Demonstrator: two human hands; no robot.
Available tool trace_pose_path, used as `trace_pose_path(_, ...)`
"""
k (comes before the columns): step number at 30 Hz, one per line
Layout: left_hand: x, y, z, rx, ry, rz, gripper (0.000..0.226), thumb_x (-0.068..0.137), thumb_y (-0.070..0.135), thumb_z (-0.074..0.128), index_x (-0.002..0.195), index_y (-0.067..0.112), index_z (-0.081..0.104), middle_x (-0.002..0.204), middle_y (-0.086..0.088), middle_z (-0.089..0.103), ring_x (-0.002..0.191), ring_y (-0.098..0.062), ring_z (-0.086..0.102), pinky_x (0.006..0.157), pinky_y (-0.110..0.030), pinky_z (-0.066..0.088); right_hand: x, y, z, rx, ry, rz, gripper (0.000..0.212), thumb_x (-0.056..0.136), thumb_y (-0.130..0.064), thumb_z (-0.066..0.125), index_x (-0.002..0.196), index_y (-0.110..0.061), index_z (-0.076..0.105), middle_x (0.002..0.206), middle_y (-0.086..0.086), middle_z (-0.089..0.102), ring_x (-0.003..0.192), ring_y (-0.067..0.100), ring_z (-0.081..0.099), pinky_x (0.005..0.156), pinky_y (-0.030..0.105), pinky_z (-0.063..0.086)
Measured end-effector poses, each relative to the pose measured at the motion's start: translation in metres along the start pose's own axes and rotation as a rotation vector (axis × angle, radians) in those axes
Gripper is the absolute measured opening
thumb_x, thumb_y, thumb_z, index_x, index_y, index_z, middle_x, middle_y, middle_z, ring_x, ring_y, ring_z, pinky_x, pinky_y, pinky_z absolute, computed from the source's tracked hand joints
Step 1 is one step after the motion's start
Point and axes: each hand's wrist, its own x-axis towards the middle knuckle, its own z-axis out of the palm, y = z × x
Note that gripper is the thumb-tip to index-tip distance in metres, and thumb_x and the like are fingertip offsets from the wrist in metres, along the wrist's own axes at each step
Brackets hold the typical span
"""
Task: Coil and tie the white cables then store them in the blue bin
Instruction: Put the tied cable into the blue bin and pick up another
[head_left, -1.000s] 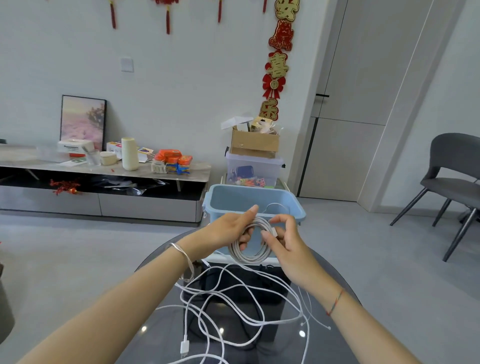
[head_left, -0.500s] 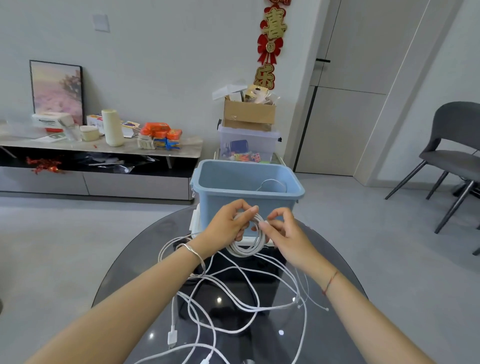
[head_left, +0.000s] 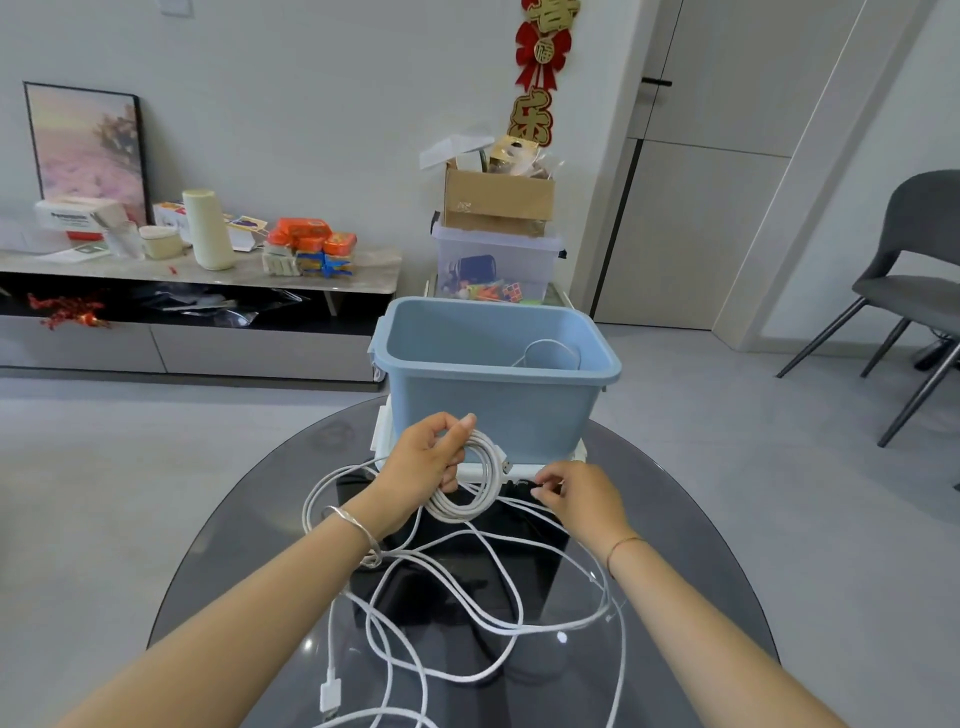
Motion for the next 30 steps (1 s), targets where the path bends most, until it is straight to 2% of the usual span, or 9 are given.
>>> trace_pose_path(4, -0.006, 0.006, -0.002, 0.006, -0.02, 0.011, 0.031, 0.098, 0.03, 0.049, 0.074, 0.013, 0.041, 0.049, 0.009, 0.033, 0.043, -0.007, 0.026, 0.042, -0.018, 0.031, -0.002, -0.005, -0.008, -0.126, 0.115, -0.1, 0.019, 0.092, -0.022, 0.054, 0.103, -0.019, 0.07, 0.096, -0.002, 0.07, 0.088, 0.018, 0.062, 0.072, 0.027, 0.048)
trace_pose_path(7, -0.011, 0.013, 0.0, -0.005, -0.022, 0.014, 0.031, 0.098, 0.03, 0.049, 0.073, 0.014, 0.041, 0.052, 0.006, 0.031, 0.043, -0.008, 0.025, 0.042, -0.018, 0.031, -0.004, -0.004, -0.012, -0.36, 0.083, -0.183, 0.021, 0.092, -0.02, 0.046, 0.095, -0.018, 0.066, 0.091, 0.001, 0.068, 0.085, 0.023, 0.061, 0.067, 0.029, 0.045)
trace_pose_path(9, -0.015, 0.018, 0.002, -0.006, -0.034, 0.016, 0.032, 0.097, 0.031, 0.049, 0.072, 0.014, 0.04, 0.054, 0.005, 0.03, 0.043, -0.008, 0.024, 0.042, -0.018, 0.03, -0.008, -0.002, -0.012, -0.411, 0.066, -0.204, 0.018, 0.089, -0.02, 0.047, 0.088, -0.018, 0.064, 0.086, 0.0, 0.068, 0.08, 0.023, 0.06, 0.063, 0.028, 0.041)
trace_pose_path(10, -0.018, 0.02, 0.002, 0.0, -0.043, 0.018, 0.033, 0.097, 0.032, 0.049, 0.071, 0.014, 0.039, 0.055, 0.004, 0.03, 0.044, -0.008, 0.024, 0.042, -0.018, 0.029, -0.01, -0.002, -0.012, -0.351, 0.072, -0.192, 0.016, 0.088, -0.02, 0.049, 0.087, -0.018, 0.065, 0.084, -0.001, 0.068, 0.079, 0.022, 0.061, 0.064, 0.028, 0.043)
trace_pose_path(13, -0.025, 0.026, 0.002, 0.023, -0.076, 0.024, 0.034, 0.098, 0.032, 0.048, 0.07, 0.015, 0.037, 0.054, 0.005, 0.028, 0.044, -0.008, 0.023, 0.043, -0.019, 0.029, -0.017, -0.01, -0.023, 0.045, 0.137, -0.105, 0.007, 0.085, -0.019, 0.062, 0.084, -0.019, 0.07, 0.078, -0.006, 0.069, 0.073, 0.013, 0.062, 0.068, 0.026, 0.051)
trace_pose_path(17, -0.035, 0.033, 0.004, 0.054, -0.139, 0.029, 0.034, 0.098, 0.032, 0.047, 0.071, 0.015, 0.035, 0.053, 0.005, 0.027, 0.043, -0.009, 0.023, 0.043, -0.019, 0.028, -0.035, -0.031, -0.041, 0.405, 0.17, -0.121, 0.007, 0.082, -0.013, 0.07, 0.079, -0.018, 0.072, 0.074, -0.006, 0.07, 0.069, 0.006, 0.063, 0.065, 0.012, 0.049)
trace_pose_path(20, -0.042, 0.034, 0.011, 0.054, -0.175, 0.023, 0.034, 0.098, 0.031, 0.046, 0.071, 0.015, 0.035, 0.053, 0.005, 0.028, 0.042, -0.009, 0.023, 0.041, -0.017, 0.027, -0.05, -0.045, -0.051, 0.637, 0.103, -0.112, 0.011, 0.082, -0.008, 0.071, 0.079, -0.018, 0.071, 0.071, -0.003, 0.071, 0.067, 0.01, 0.067, 0.067, 0.018, 0.055)
trace_pose_path(24, -0.051, 0.031, 0.018, 0.044, -0.218, 0.02, 0.032, 0.098, 0.029, 0.046, 0.072, 0.014, 0.035, 0.05, 0.007, 0.031, 0.039, -0.007, 0.023, 0.04, -0.017, 0.027, -0.066, -0.059, -0.064, 0.989, -0.016, 0.032, 0.008, 0.085, -0.002, 0.065, 0.082, -0.008, 0.069, 0.07, 0.004, 0.07, 0.062, 0.011, 0.068, 0.064, 0.021, 0.057)
trace_pose_path(30, -0.058, 0.021, 0.022, 0.078, -0.207, 0.039, 0.03, 0.099, 0.026, 0.045, 0.074, 0.011, 0.037, 0.051, 0.003, 0.034, 0.038, -0.008, 0.025, 0.04, -0.018, 0.029, -0.075, -0.062, -0.064, 1.182, -0.101, 0.17, 0.005, 0.087, -0.006, 0.064, 0.086, -0.007, 0.068, 0.07, 0.001, 0.07, 0.066, 0.013, 0.069, 0.064, 0.02, 0.056)
